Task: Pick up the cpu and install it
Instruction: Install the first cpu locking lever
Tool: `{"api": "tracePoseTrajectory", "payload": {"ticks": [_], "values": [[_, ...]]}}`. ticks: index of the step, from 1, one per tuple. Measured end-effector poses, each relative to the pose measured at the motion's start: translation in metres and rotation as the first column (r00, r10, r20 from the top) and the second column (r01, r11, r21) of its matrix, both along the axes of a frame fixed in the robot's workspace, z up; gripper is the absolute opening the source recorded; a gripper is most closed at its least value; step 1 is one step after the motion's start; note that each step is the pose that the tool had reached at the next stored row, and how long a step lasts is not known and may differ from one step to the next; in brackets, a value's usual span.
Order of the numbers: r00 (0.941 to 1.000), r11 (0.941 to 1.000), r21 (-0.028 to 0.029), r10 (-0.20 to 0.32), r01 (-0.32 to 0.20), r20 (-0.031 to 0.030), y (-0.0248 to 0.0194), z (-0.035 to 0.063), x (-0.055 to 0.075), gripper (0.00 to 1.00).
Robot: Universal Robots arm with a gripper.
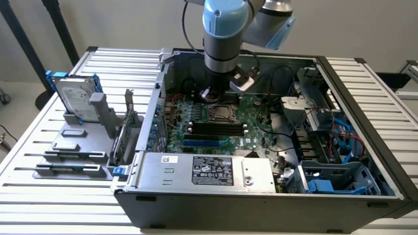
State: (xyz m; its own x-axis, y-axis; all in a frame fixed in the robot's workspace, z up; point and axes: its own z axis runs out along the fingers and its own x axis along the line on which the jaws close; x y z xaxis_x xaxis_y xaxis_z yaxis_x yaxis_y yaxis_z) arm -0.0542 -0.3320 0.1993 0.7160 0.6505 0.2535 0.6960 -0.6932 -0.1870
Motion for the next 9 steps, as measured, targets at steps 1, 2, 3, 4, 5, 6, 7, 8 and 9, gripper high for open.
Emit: {"api": "tracePoseTrajectory", "payload": {"ticks": [1,2,3,4,5,6,7,8,9], "values": [[1.0000,1.0000,-0.0004,0.000,0.000,0.0000,0.0000,-0.0003,0.0006,0.11],[1.0000,1.0000,-0.0009,0.000,0.000,0.0001,0.0002,-0.0006,0.0009,0.11],[1.0000,1.0000,-0.0017,0.000,0.000,0.0001,0.0002,-0.0008,0.0012,0.11],[1.0000,1.0000,-0.0024,0.000,0.000,0.0000,0.0003,-0.0010,0.0015,0.11],[1.0000,1.0000,-0.0033,0.000,0.000,0.0000,0.0004,-0.0012,0.0017,0.11],[1.0000,1.0000,-0.0038,0.000,0.000,0.0001,0.0005,-0.0015,0.0021,0.11],[1.0000,1.0000,-0.0047,0.000,0.000,0.0001,0.0007,-0.0017,0.0024,0.11],[1.0000,1.0000,-0.0056,0.000,0.000,0.0000,0.0008,-0.0018,0.0027,0.11],[1.0000,1.0000,-0.0064,0.000,0.000,0.0000,0.0009,-0.0020,0.0030,0.11]]}}
